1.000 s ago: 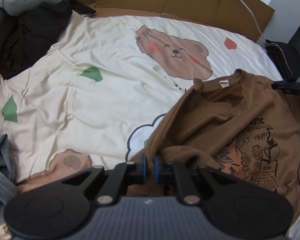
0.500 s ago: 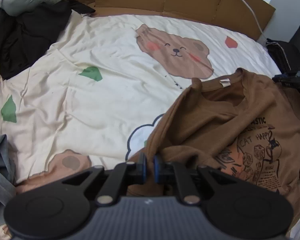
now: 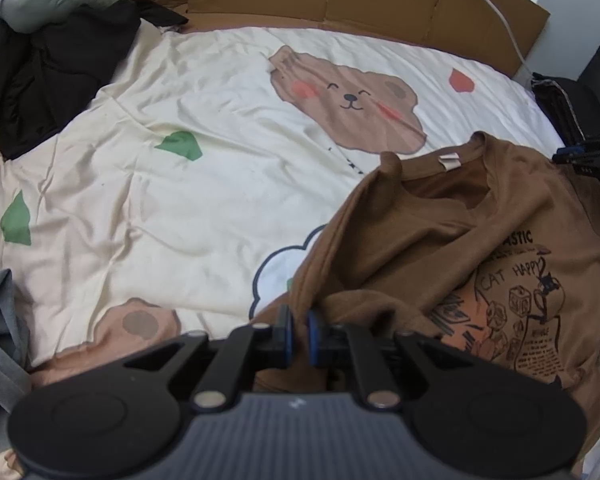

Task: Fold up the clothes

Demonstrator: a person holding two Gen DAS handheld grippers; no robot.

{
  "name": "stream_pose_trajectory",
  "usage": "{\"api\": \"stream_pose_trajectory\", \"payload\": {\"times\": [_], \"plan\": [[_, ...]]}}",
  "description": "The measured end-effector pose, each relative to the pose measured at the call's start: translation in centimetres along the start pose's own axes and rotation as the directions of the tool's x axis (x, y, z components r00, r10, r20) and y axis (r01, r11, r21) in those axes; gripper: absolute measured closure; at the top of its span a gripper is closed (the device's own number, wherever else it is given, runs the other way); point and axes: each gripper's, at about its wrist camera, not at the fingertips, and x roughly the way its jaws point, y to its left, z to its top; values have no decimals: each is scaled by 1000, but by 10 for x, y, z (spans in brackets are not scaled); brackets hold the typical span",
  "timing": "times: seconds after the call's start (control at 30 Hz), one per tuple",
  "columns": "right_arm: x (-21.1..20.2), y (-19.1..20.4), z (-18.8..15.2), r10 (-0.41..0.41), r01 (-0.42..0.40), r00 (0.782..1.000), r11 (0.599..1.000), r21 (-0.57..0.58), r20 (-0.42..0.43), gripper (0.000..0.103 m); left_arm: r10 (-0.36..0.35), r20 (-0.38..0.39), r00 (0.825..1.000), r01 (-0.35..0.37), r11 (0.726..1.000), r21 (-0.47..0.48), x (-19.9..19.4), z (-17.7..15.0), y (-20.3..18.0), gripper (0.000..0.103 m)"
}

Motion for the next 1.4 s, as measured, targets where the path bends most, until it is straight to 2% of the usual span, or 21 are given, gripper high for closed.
{"api": "stream_pose_trajectory", "payload": {"times": [0.23, 0.4, 0.5, 0.67, 0.77, 0.83, 0.87, 0.9, 0.93, 1.0, 1.2, 1.4], "plan": [[14, 3, 13, 56, -67, 995, 989, -135, -79, 78, 0, -5, 1000, 0, 1000, 5, 1, 0, 0, 95], [24, -1, 19, 99, -125, 984, 975, -183, -145, 73, 0, -4, 1000, 0, 1000, 1, 2, 0, 1, 95], [31, -5, 23, 138, -176, 970, 967, -184, -201, 73, 0, -6, 1000, 0, 1000, 4, 2, -1, 3, 95], [40, -16, 33, 207, -257, 932, 956, -140, -297, 73, 13, 1, 1000, -13, 1000, -3, 1, 3, 8, 95], [42, -14, 35, 200, -266, 919, 951, -159, -339, 73, 19, 9, 1000, -19, 1000, -9, -1, 4, 12, 95], [43, -12, 34, 193, -264, 919, 949, -171, -345, 73, 21, 7, 1000, -21, 1000, -11, -1, 3, 14, 95], [43, -12, 34, 190, -263, 918, 949, -173, -349, 75, 22, 6, 1000, -22, 1000, -10, -1, 2, 15, 95], [43, -11, 34, 186, -262, 917, 948, -182, -353, 83, 23, 4, 1000, -23, 1000, -8, -1, 2, 15, 95], [42, -9, 33, 177, -259, 917, 946, -196, -357, 93, 24, 3, 1000, -24, 1000, -6, -1, 1, 16, 95], [37, -6, 32, 139, -232, 926, 943, -238, -352, 100, 29, 3, 1000, -29, 1000, 11, -4, 3, 15, 96], [0, -2, 29, 69, -137, 967, 953, -269, -247, 100, 95, 64, 993, -98, 994, 48, -19, 19, 26, 96], [-32, -7, 37, 60, -82, 992, 976, -203, -114, 101, 165, 118, 979, -170, 985, 39, -30, 35, 49, 96]]}}
